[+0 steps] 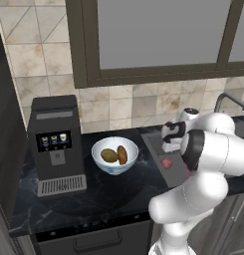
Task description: Pick the potatos from the cabinet and place them in one bowl. Pick the onion from the sink and place it in the other bowl.
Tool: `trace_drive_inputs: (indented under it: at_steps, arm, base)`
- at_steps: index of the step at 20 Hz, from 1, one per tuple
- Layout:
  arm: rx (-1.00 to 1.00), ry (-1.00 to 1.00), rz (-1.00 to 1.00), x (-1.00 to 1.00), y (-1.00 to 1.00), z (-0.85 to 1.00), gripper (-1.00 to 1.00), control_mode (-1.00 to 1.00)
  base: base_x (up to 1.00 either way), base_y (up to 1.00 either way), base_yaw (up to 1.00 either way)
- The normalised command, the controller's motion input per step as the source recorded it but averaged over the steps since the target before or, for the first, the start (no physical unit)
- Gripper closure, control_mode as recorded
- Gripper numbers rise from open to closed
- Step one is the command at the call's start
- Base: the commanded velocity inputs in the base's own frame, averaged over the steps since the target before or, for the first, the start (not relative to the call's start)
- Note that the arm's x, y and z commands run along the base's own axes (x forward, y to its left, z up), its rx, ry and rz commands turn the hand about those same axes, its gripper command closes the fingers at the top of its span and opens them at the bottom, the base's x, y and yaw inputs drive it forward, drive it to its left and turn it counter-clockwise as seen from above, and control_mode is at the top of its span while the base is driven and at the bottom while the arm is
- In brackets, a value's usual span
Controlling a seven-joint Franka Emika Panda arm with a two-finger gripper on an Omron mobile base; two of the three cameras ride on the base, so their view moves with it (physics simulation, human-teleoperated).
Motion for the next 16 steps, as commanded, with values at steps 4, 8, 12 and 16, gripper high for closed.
trace_drive_inputs:
  at_steps: [4, 8, 12, 16]
  arm:
    - [0.00, 0.00, 0.00, 0.29, -0.05, -0.25, -1.00, -1.00]
    - [0.00, 0.00, 0.00, 0.31, -0.08, -0.20, -1.00, -1.00]
    - [0.00, 0.00, 0.00, 0.25, -0.12, -0.17, -1.00, -1.00]
    - [0.00, 0.00, 0.00, 0.17, -0.11, -0.19, -1.00, -1.00]
  base:
    - [0.00, 0.00, 0.00]
    - [0.00, 0.00, 0.00]
    - [0.00, 0.00, 0.00]
    - [0.00, 0.00, 0.00]
